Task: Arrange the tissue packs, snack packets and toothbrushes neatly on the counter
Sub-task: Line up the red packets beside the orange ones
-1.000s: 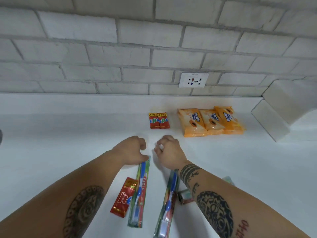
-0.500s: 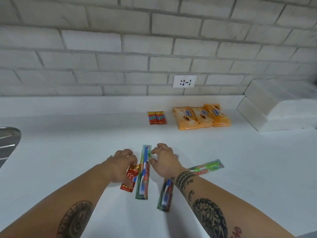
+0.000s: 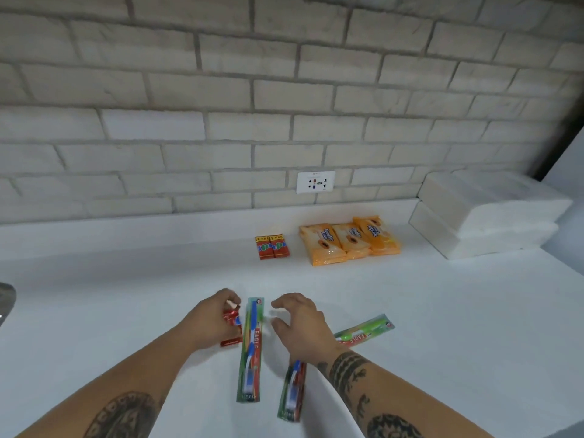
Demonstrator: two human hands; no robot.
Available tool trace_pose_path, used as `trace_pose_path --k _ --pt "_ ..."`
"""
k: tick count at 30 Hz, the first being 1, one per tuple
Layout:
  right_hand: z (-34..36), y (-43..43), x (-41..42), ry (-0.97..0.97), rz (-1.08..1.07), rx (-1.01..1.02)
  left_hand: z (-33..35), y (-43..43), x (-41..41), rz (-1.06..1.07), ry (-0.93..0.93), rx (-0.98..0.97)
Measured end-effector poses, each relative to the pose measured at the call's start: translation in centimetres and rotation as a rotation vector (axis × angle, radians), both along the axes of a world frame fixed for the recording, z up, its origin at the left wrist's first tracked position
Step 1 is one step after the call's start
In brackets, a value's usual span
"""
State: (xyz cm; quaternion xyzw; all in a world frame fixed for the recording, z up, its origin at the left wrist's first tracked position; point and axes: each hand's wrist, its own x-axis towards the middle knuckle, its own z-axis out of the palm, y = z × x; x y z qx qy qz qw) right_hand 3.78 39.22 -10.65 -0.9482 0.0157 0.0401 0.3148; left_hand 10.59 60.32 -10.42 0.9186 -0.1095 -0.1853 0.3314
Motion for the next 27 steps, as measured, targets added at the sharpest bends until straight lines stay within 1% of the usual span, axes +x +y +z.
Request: trace_pose_path --k 2,4,7,10,11,13,15,17,22,27 --pt "0.6 0.4 0.6 0.008 -0.105 0.208 2.0 -1.9 0.2 -0.010 -0.006 -0.129" --pt "1.7 0.8 1.6 0.017 -0.202 0.399 3.7 -4.0 0.3 -0.053 -0.043 -0.167" --pt "3.7 0.7 3.1 -0.037 -0.313 0.543 5.7 -6.6 0.5 -0.100 -0.134 -0.191" --pt "5.1 0.1 4.0 -0.096 -0.343 0.678 7.3 -8.1 0.9 -0.067 -0.203 -0.252" --pt "5.5 -0.1 4.3 -0.113 -0.333 0.721 7.6 -8.4 1.0 -0.035 -0.200 -0.277" --pt "6.2 -0.8 4.9 -0.144 -0.316 0.794 8.2 -8.7 1.3 0.054 -0.145 -0.392" --pt "6.9 -1.3 5.1 -0.165 -0.317 0.856 8.3 -8.9 1.5 0.151 -0.083 -0.531" --pt "7.5 -1.7 5.2 -0.185 -0.323 0.900 8.4 -9.1 1.6 0.206 -0.046 -0.605" --pt "8.0 -2.2 4.8 -0.209 -0.316 0.870 8.2 -9.2 1.6 0.193 -0.063 -0.591" --pt "7.8 -2.2 4.9 -0.240 -0.350 0.857 7.8 -9.4 1.5 0.160 -0.019 -0.608"
